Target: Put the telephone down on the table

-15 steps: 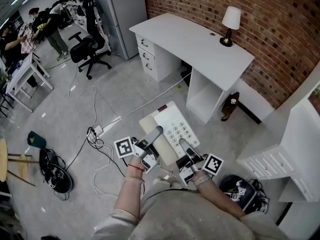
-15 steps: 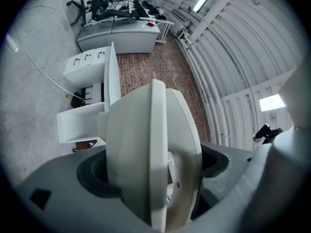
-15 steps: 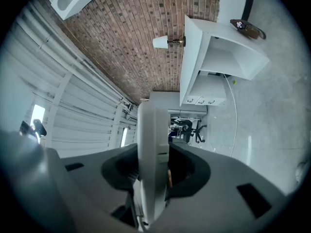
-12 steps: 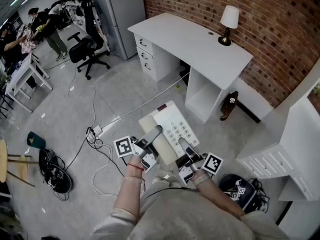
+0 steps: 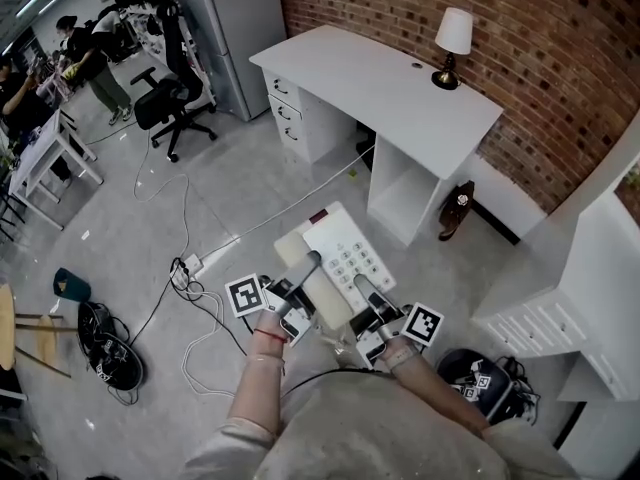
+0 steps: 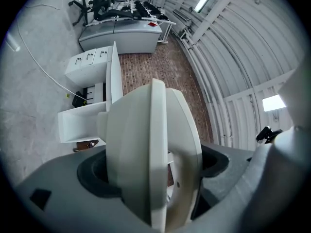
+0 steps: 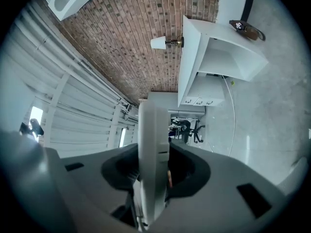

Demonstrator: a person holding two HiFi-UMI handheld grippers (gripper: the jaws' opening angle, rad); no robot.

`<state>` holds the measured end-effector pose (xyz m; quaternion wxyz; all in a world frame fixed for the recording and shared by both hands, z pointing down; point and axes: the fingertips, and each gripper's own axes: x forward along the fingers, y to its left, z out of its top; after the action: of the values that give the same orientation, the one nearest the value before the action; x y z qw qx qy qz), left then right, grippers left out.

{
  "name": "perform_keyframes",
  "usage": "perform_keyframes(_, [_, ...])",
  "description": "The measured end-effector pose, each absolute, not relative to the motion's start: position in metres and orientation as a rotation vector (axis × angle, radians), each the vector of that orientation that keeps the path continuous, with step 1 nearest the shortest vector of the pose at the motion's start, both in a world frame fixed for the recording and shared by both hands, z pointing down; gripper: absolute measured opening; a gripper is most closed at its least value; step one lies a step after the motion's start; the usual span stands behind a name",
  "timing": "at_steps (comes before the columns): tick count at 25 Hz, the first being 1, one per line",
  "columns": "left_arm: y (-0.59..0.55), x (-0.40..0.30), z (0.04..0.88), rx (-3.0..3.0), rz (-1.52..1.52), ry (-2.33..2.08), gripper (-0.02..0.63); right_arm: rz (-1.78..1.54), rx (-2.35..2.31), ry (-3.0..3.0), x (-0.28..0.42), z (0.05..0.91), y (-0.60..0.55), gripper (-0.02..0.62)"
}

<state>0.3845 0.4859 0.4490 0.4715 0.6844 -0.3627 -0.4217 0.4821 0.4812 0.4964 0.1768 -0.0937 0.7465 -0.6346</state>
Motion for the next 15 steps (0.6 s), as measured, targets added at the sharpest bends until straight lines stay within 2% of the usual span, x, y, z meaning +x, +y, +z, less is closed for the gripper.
perform_keyframes(7, [0.464, 0.364, 0.461, 1.661, -1.024, -0.903, 0.434, -1.843, -0.269, 2.087, 0.463, 0.507, 0.458, 0.138])
perform_keyframes(15, [0.402, 0.31, 0.464, 1.679, -1.0, -0.875, 0.434, -1.837, -0.285, 2.066, 0.409, 0.509, 0.401, 0.138])
